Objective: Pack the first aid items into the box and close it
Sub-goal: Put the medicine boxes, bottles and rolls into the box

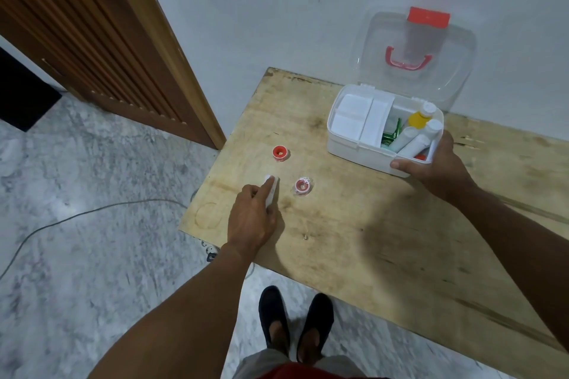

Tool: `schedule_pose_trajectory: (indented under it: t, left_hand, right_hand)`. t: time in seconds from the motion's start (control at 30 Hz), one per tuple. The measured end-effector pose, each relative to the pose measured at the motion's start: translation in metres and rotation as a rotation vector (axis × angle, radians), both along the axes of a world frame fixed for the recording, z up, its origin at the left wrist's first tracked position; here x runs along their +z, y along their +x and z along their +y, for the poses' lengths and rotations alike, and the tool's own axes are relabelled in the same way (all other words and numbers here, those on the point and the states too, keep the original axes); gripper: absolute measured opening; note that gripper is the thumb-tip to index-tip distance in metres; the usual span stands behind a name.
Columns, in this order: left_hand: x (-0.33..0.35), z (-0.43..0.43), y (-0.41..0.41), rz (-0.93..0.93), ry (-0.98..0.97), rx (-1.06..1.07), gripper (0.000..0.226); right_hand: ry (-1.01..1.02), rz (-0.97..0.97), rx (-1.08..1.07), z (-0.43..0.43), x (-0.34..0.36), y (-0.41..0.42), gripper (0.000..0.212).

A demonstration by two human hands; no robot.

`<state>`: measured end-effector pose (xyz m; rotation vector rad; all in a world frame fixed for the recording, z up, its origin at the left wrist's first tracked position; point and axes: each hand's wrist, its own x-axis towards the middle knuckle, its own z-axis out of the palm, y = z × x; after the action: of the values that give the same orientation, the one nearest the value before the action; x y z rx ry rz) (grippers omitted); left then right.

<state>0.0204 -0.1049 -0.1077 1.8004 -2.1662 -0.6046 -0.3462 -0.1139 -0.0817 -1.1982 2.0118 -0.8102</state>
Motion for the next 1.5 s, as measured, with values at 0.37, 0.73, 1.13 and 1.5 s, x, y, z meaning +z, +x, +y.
schedule_pose_trajectory:
  t: [0.37, 0.73, 1.13, 1.5]
  left_hand:
    - [0.046, -0.018, -0.044, 0.3, -0.035, 0.156, 0.07]
    - [0.125, -0.092, -0.146, 0.42, -0.07, -0.195, 0.065]
    - [0.109, -0.137, -0.223, 0.057, 0.244, -0.322, 0.068]
    - [0.1, -0.148, -0.222, -0.016, 0.311, -0.311, 0.086]
  right_hand:
    - [-0.035, -0.025, 0.006, 0.003, 0.007, -0.004, 0.108]
    - [-0.1, -0.132, 0.007, 0.005, 0.006, -0.004, 0.12]
    - [-0.11, -0.072, -0.013, 0.006, 0.001, -0.004, 0.128]
    - [-0.173, -0.023, 0.045, 0.004, 0.008, -0.001, 0.121]
